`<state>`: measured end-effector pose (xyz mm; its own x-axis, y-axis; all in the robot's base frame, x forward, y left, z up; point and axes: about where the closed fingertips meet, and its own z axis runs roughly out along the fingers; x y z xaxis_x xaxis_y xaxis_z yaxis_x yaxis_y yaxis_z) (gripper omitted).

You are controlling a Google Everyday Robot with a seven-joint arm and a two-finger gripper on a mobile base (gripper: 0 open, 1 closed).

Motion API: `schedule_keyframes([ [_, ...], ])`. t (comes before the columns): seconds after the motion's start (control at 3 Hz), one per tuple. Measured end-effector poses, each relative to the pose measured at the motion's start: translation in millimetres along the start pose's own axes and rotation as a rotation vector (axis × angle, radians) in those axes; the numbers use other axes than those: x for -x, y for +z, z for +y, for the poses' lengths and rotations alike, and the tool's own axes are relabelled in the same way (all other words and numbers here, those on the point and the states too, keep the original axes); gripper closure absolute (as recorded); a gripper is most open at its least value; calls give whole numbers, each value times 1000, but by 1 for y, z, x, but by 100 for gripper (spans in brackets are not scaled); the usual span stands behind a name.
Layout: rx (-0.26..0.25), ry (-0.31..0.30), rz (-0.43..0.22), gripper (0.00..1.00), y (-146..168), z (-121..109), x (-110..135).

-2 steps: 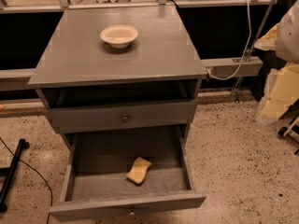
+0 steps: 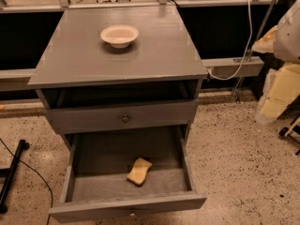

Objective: Pick sponge from middle drawer and place on counter

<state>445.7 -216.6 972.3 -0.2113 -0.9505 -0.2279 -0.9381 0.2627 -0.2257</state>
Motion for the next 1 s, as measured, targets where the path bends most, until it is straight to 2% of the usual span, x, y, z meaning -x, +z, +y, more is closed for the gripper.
schedule_keyframes([
  [0.33,12,-28,-48,0,31,5,6],
  [0.67,-7,-67,-159,0,75,33,24],
  [1.0,-21,-98,-174,0,138,43,62],
])
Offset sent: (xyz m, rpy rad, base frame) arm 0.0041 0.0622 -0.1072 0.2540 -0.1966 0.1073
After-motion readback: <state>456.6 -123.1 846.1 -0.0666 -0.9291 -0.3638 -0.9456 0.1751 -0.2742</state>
